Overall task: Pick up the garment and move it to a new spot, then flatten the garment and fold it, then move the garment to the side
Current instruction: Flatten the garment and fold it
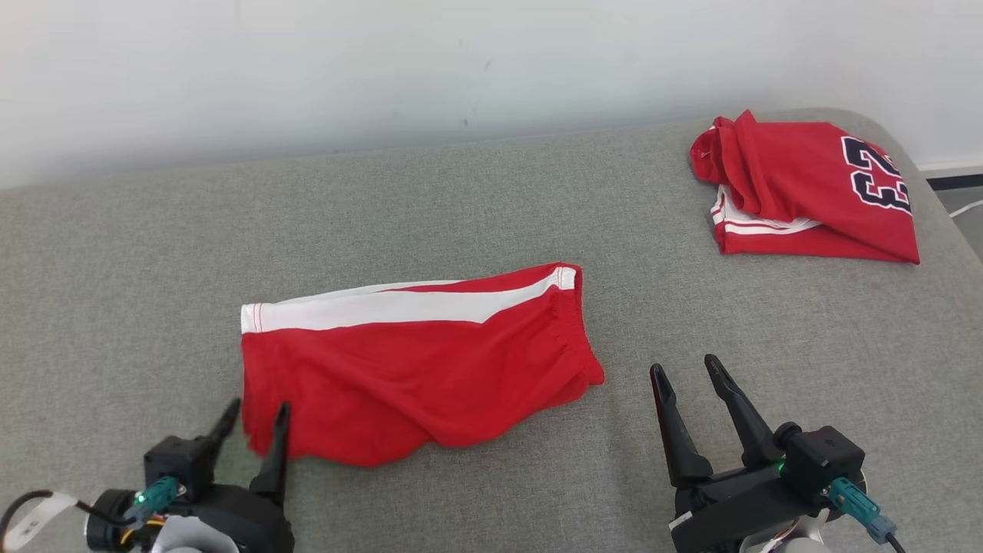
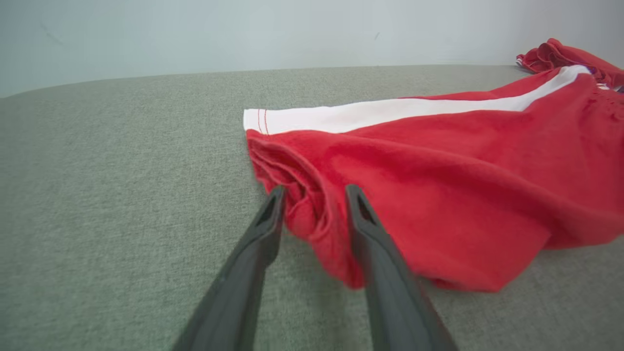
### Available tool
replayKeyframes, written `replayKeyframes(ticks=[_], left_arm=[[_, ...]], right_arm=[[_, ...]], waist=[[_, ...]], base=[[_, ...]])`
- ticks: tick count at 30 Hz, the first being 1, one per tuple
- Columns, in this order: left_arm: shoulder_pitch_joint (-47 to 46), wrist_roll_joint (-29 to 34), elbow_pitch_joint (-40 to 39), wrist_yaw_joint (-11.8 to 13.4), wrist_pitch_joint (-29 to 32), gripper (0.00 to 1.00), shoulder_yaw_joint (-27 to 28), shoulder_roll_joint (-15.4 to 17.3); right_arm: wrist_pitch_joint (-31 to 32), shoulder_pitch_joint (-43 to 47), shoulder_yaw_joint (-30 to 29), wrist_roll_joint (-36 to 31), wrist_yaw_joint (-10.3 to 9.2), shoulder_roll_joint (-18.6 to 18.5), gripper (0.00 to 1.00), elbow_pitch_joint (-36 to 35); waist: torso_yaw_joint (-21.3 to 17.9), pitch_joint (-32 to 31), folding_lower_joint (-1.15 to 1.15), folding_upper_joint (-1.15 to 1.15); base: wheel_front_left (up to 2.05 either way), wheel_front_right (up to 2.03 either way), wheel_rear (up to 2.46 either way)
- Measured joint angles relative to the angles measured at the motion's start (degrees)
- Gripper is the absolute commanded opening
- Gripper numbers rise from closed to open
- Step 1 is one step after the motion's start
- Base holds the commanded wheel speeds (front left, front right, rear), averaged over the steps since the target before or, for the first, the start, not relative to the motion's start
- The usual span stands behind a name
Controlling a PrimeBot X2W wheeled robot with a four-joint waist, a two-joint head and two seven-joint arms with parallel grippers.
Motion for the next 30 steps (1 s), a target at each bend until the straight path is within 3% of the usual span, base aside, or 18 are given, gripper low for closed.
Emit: replayKeyframes(ticks=[9, 18, 25, 30], left_arm=[[7.1, 7.4, -14.4, 4.9, -0.1, 1.00, 9.3, -1.6], [14.8, 12.7, -24.1, 5.4, -0.1, 1.00, 15.2, -4.0], [21.0, 14.6, -29.5, 7.2, -0.1, 1.00, 19.9, -5.2], [23.9, 15.8, -32.6, 6.6, -0.1, 1.00, 21.7, -5.5]], right_arm=[[0.0, -0.1, -0.6, 0.0, 0.00, 0.2, 1.00, 0.3], [0.0, 0.3, -2.4, -0.8, 0.00, 0.4, 1.00, 0.4], [0.0, 1.4, -3.5, -1.9, 0.00, 0.8, 1.00, 1.0], [0.3, 2.6, -5.1, -2.9, 0.00, 0.9, 1.00, 1.4]], waist=[[1.0, -0.7, 0.00, 0.00], [3.0, -2.7, 0.00, 0.00], [4.5, -5.0, 0.00, 0.00], [5.6, -6.1, 0.00, 0.00]], base=[[0.00, 0.00, 0.00], [0.00, 0.00, 0.00], [0.00, 0.00, 0.00], [0.00, 0.00, 0.00]])
